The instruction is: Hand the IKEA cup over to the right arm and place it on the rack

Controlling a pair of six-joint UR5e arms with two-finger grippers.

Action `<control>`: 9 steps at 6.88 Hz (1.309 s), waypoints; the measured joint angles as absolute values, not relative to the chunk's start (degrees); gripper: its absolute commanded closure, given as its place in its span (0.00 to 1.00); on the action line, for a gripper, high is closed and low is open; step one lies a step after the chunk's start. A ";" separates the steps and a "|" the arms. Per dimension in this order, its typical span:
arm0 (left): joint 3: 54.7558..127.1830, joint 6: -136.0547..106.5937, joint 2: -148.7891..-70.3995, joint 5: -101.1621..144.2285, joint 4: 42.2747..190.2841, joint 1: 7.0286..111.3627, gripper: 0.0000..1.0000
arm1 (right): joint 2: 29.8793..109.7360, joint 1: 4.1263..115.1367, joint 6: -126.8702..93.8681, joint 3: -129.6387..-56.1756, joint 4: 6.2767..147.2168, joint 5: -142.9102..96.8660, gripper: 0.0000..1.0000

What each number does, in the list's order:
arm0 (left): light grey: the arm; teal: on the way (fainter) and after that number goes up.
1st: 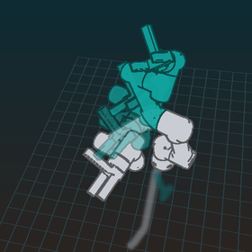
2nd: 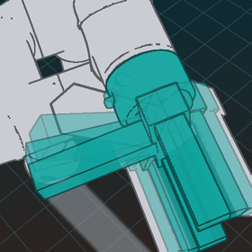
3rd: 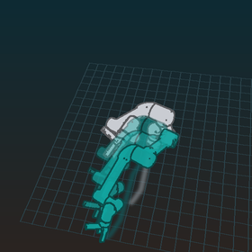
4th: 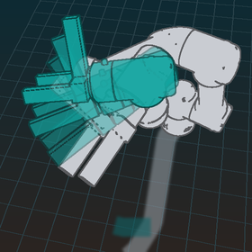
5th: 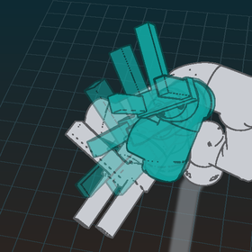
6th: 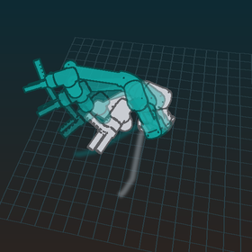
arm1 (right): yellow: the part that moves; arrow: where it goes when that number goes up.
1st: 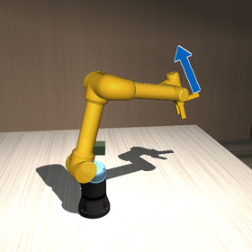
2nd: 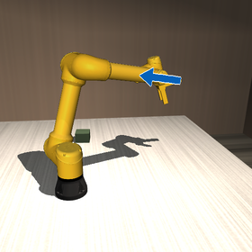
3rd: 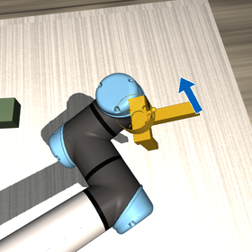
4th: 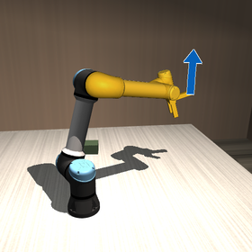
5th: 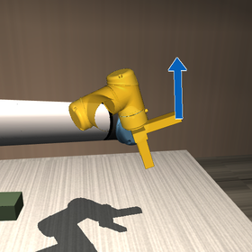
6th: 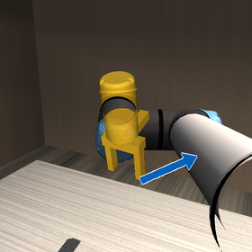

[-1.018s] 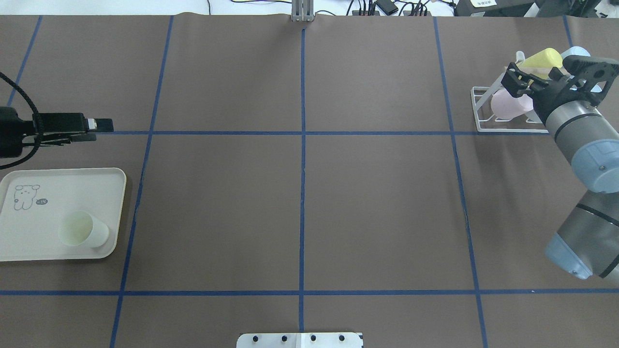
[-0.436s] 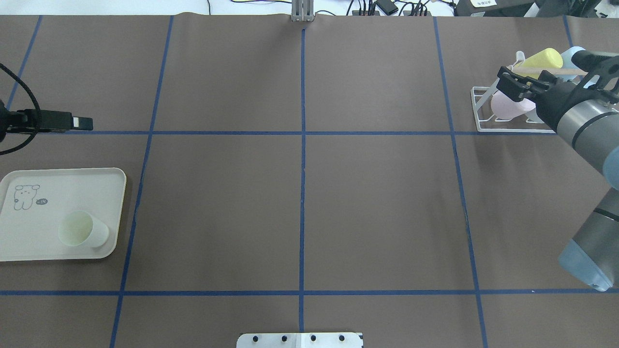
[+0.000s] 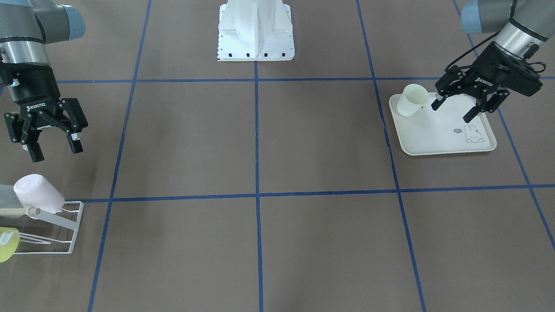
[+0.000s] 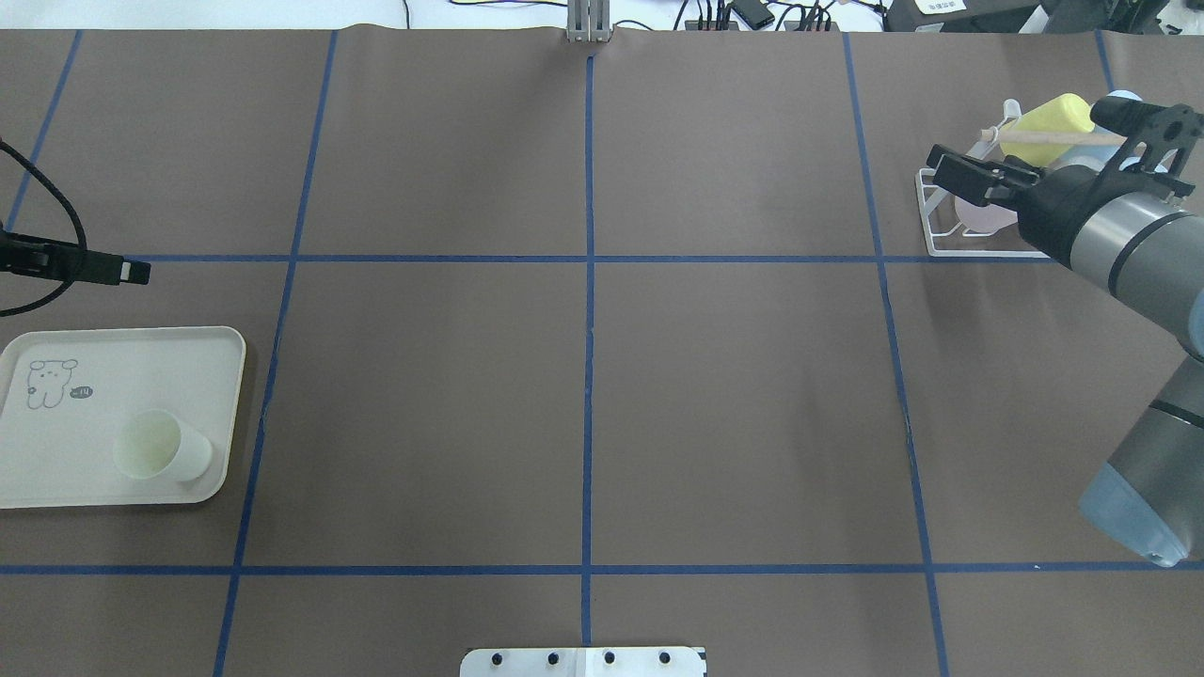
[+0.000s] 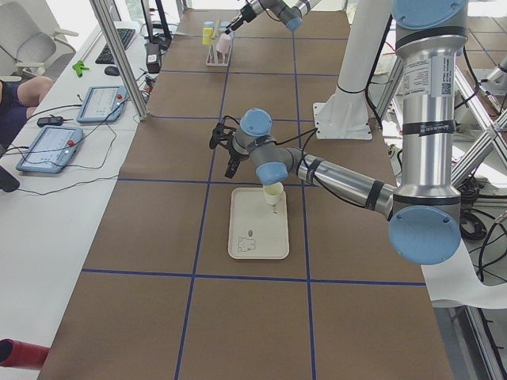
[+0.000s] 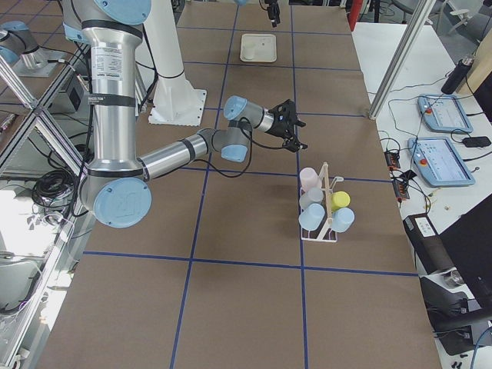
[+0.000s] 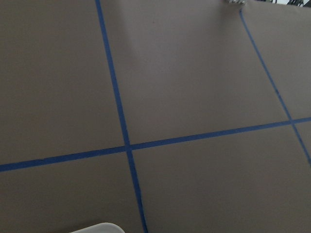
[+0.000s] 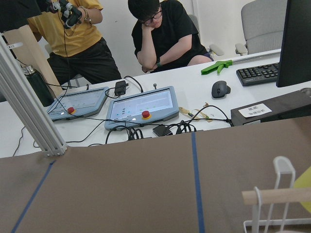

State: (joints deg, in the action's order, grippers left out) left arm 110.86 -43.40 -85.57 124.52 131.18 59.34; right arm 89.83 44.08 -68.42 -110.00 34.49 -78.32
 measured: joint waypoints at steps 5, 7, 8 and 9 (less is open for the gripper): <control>110.37 -30.70 -77.50 123.98 128.07 58.74 0.00 | 81.01 43.72 -93.74 -110.52 32.61 -86.09 0.00; 109.98 -31.07 -76.89 124.11 127.94 55.63 0.00 | 80.02 43.38 -97.06 -110.06 30.47 -86.82 0.00; 109.83 -31.21 -76.87 124.21 127.90 53.53 0.00 | 79.94 43.24 -97.40 -109.99 30.13 -86.89 0.00; 109.74 -31.26 -76.87 124.25 127.89 51.68 0.00 | 79.91 43.20 -97.51 -109.97 30.00 -86.94 0.00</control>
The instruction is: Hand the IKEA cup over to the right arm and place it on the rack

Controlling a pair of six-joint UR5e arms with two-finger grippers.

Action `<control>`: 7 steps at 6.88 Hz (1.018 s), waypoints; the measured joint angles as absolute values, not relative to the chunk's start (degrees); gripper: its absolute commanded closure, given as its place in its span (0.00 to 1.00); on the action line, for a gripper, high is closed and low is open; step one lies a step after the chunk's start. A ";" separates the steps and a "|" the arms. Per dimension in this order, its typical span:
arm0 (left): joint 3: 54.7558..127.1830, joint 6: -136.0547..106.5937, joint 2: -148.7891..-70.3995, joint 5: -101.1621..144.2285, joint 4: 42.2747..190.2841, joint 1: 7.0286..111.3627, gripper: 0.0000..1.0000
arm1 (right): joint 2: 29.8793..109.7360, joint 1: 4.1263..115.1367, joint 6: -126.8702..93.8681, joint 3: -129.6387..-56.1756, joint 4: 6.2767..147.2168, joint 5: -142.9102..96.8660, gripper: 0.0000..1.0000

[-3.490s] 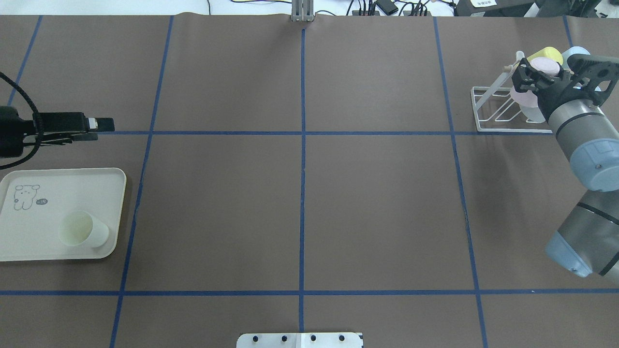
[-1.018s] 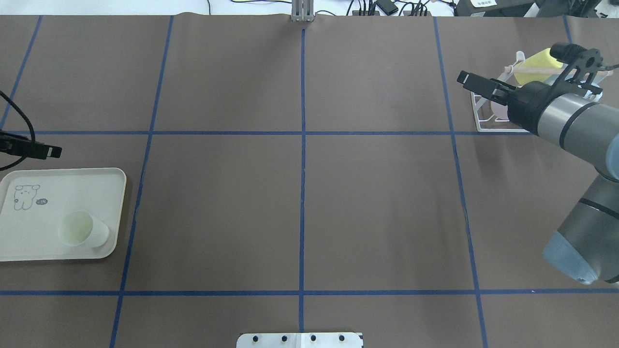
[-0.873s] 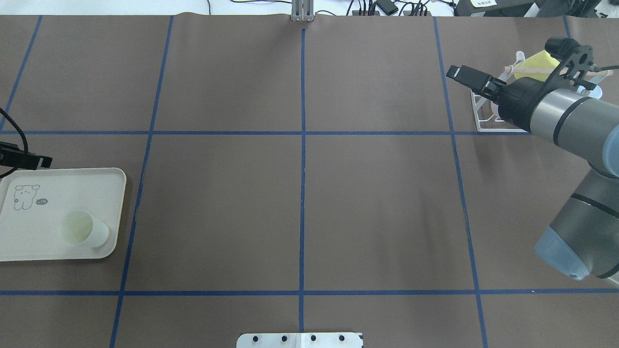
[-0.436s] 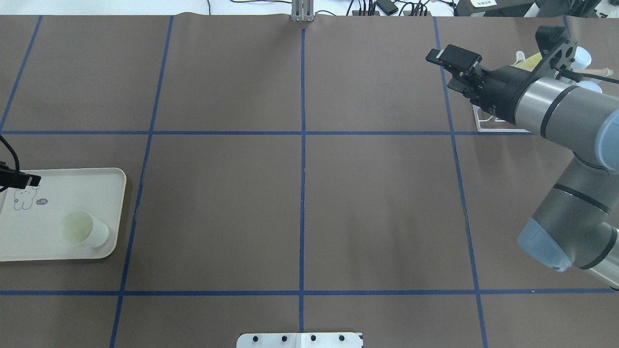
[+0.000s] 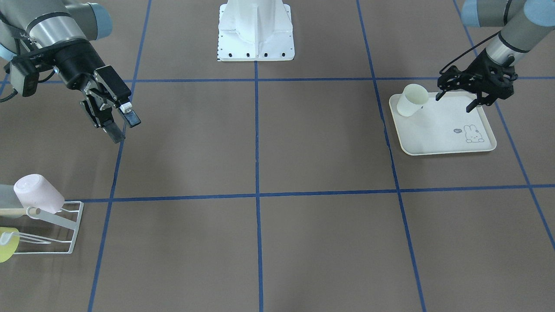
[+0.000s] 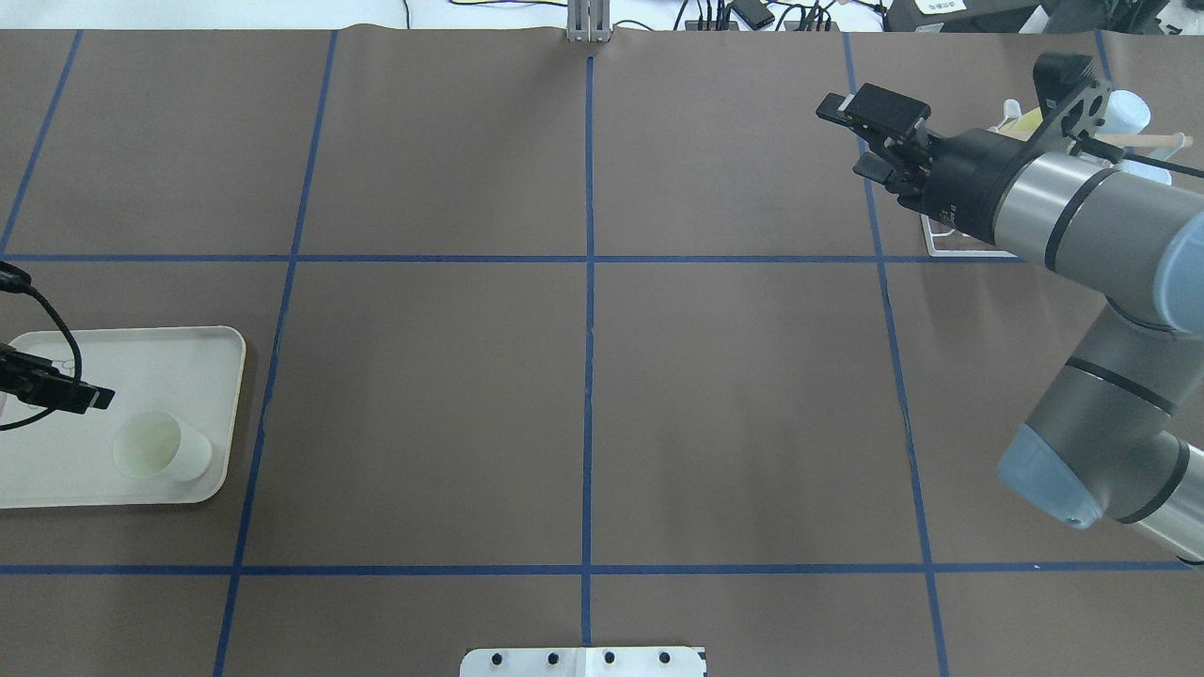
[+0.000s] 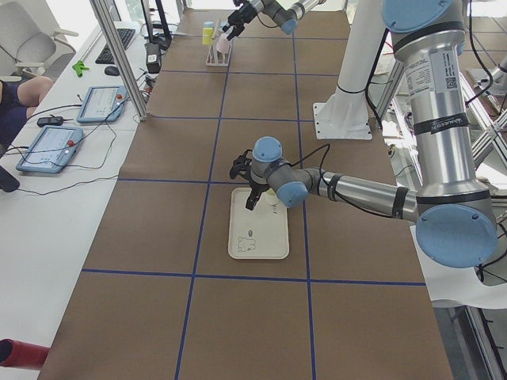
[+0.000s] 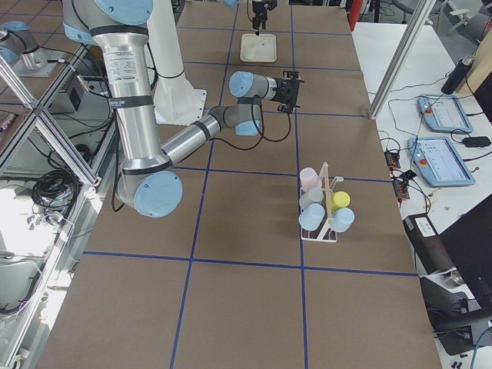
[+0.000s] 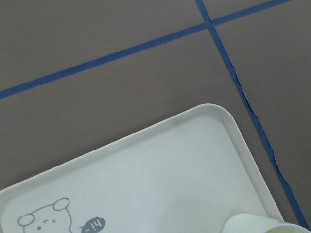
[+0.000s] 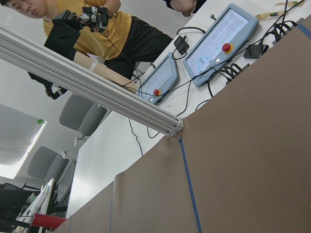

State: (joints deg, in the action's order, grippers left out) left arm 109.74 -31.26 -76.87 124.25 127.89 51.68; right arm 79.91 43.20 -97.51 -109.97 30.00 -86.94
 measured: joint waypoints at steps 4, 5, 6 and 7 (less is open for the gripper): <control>109.43 -31.29 -77.00 124.27 127.88 46.55 0.16 | 80.06 43.16 -97.56 -109.95 29.88 -87.13 0.00; 109.14 -31.29 -77.12 124.20 127.88 45.78 0.55 | 80.16 43.16 -97.56 -109.95 29.88 -87.21 0.00; 108.78 -31.31 -77.25 124.12 127.84 45.39 0.84 | 80.32 43.09 -97.56 -109.96 29.88 -87.27 0.00; 108.43 -31.35 -77.33 124.06 127.76 45.25 1.00 | 80.49 42.99 -97.56 -110.00 29.88 -87.33 0.00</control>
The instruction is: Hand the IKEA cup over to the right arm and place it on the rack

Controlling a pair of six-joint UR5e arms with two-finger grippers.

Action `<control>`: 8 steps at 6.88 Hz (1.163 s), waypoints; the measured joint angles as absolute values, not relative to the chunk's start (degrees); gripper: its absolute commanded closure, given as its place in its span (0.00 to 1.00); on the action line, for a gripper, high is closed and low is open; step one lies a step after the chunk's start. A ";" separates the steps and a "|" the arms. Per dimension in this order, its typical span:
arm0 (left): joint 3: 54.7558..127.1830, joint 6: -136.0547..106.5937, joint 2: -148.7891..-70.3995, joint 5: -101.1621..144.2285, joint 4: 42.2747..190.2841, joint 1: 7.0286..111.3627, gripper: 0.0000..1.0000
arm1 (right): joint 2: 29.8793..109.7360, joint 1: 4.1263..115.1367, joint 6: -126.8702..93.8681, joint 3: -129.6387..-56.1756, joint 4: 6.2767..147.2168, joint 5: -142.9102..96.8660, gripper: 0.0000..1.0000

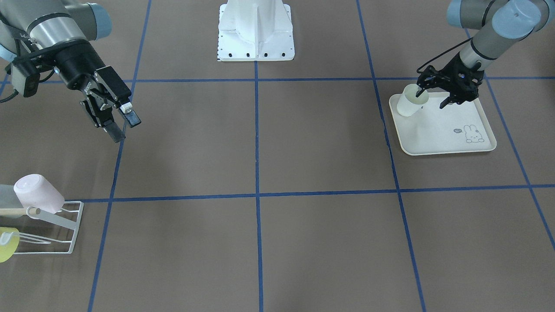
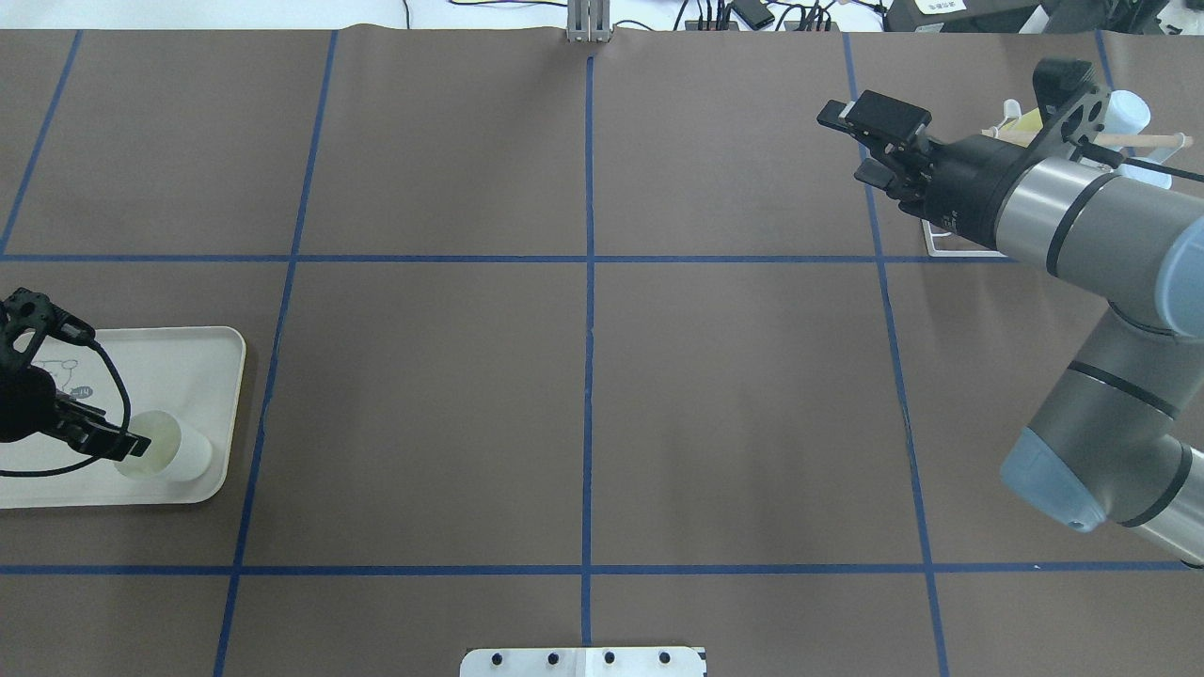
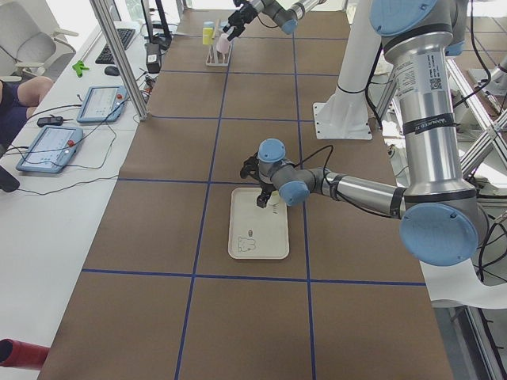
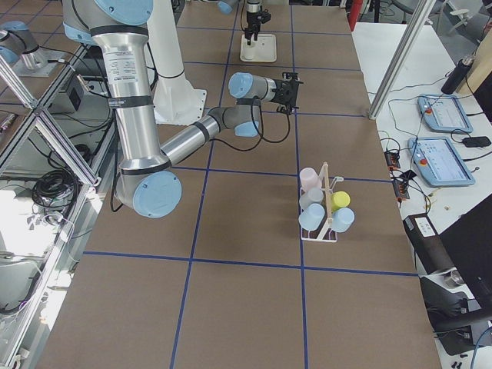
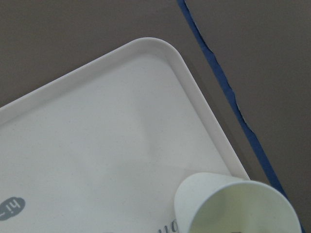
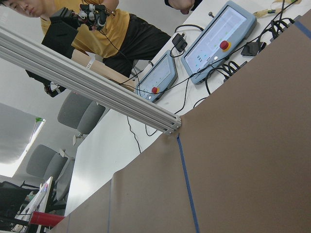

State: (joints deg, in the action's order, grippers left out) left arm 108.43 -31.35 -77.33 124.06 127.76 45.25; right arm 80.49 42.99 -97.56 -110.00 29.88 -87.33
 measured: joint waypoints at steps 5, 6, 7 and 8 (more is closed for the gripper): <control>116.26 -37.79 -77.41 124.65 120.11 46.12 1.00 | 80.62 42.81 -97.56 -110.46 29.80 -87.36 0.00; 119.28 -38.65 -78.21 124.63 115.66 48.27 1.00 | 80.40 42.77 -97.54 -110.58 29.80 -87.36 0.00; 120.14 -39.11 -80.13 124.56 113.14 52.32 1.00 | 80.11 42.62 -97.50 -110.65 29.77 -87.39 0.00; 119.43 -40.72 -83.20 124.47 112.18 56.20 1.00 | 79.91 42.06 -97.50 -110.62 29.19 -87.39 0.00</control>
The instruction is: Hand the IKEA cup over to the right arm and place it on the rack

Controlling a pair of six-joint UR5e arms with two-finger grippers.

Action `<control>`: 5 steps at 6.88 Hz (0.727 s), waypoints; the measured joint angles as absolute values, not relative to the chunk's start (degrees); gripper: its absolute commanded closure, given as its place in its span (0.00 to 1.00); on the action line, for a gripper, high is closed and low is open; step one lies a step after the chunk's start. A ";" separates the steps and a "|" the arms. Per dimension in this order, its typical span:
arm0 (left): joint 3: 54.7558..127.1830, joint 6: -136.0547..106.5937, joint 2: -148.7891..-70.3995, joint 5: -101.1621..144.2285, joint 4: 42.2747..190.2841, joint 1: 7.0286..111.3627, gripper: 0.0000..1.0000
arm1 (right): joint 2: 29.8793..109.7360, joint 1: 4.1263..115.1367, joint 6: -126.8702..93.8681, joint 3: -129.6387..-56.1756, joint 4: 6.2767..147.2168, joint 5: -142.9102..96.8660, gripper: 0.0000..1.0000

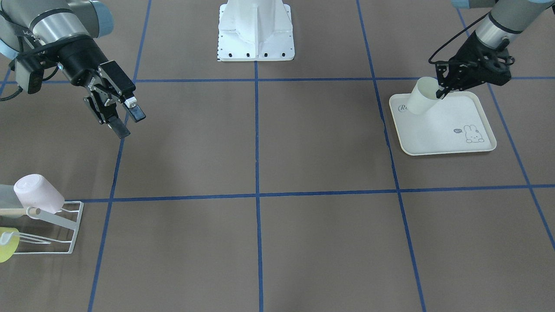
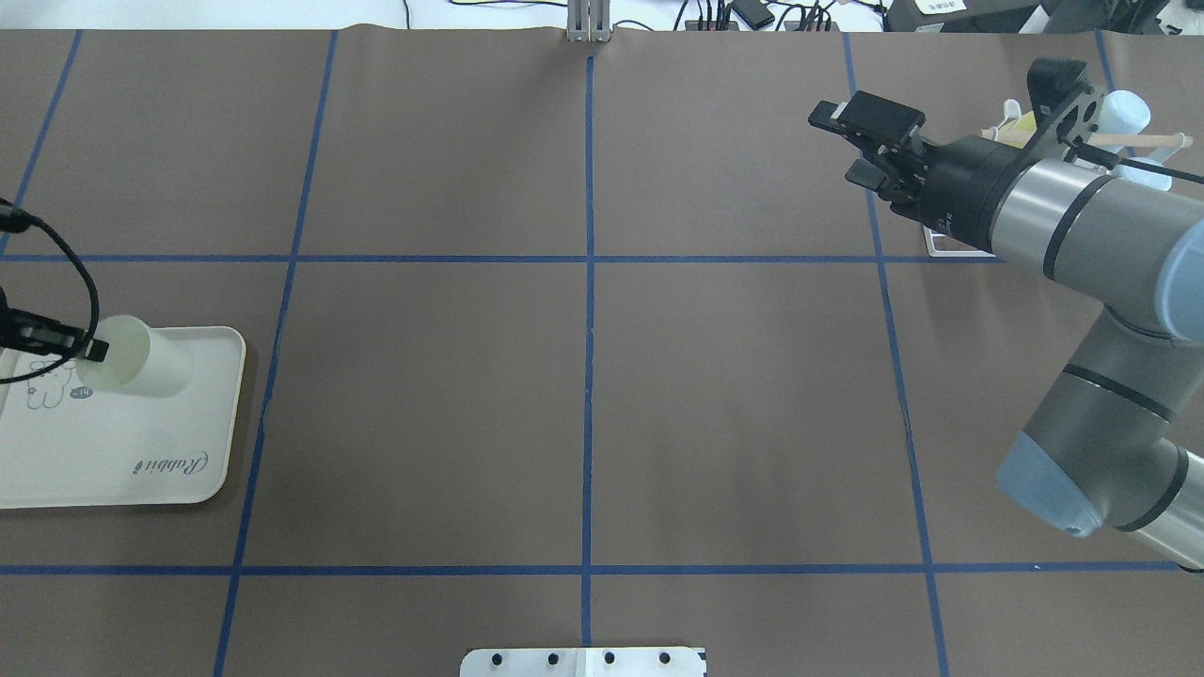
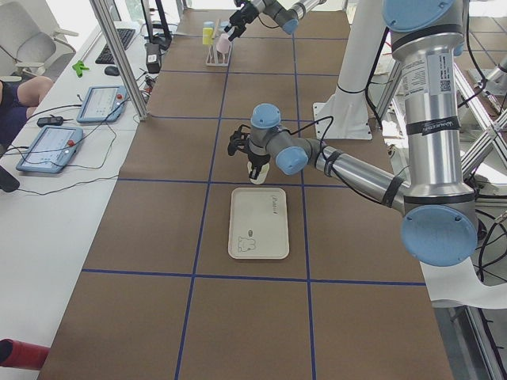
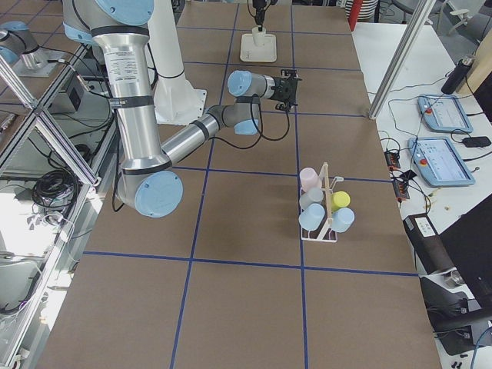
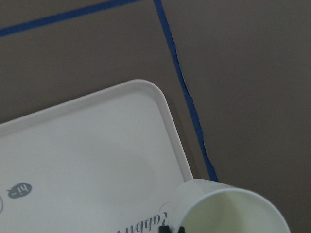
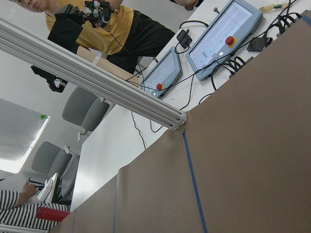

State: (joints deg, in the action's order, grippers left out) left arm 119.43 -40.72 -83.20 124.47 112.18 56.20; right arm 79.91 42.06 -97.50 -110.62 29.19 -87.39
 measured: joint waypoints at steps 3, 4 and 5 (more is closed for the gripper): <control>114.86 -62.24 -97.19 119.81 113.13 60.00 1.00 | 78.28 38.63 -99.48 -110.08 26.40 -87.14 0.00; 114.01 -71.58 -99.77 118.92 116.21 59.96 1.00 | 76.34 37.33 -101.96 -109.68 26.10 -86.84 0.00; 112.71 -81.99 -101.13 118.26 122.53 59.69 1.00 | 74.18 36.16 -103.79 -109.29 25.81 -86.08 0.00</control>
